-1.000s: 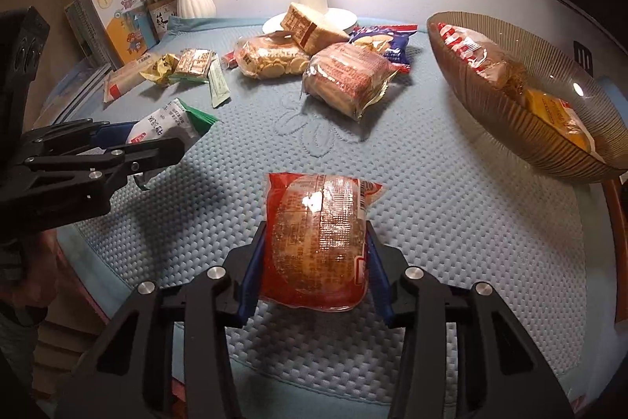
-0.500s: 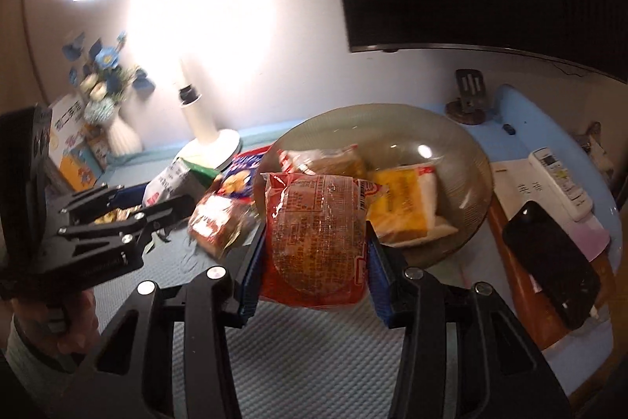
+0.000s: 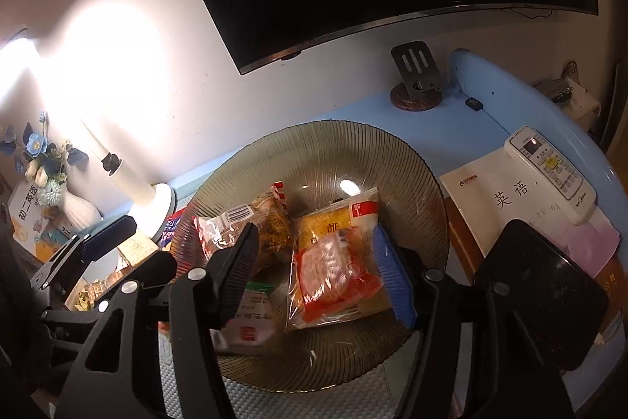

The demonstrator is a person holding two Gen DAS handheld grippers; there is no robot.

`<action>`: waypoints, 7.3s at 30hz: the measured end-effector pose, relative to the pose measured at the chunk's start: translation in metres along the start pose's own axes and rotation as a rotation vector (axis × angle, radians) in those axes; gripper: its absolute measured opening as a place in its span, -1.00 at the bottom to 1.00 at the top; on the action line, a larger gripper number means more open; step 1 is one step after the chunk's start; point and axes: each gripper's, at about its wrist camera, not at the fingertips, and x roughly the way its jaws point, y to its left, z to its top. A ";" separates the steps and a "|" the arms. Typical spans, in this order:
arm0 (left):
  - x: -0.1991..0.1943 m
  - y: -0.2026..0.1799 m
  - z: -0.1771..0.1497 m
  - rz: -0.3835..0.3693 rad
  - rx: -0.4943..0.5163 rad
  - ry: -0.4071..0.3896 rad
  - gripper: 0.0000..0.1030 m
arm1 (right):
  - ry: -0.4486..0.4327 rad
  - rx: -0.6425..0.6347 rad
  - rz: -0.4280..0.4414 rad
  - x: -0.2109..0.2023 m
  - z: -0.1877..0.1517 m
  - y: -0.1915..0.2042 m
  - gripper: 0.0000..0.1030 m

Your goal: Organize snacks

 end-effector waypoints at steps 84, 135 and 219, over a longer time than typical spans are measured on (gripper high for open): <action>-0.145 0.446 -0.206 0.365 -0.323 0.279 0.87 | 0.431 -0.640 0.428 0.171 -0.148 0.411 0.06; -0.126 0.112 -0.221 0.413 -0.286 0.205 0.65 | 0.259 -0.378 0.126 0.021 -0.178 0.150 0.54; 0.022 0.037 0.032 -0.033 -0.198 0.009 0.73 | -0.079 0.009 -0.041 0.008 0.040 0.009 0.09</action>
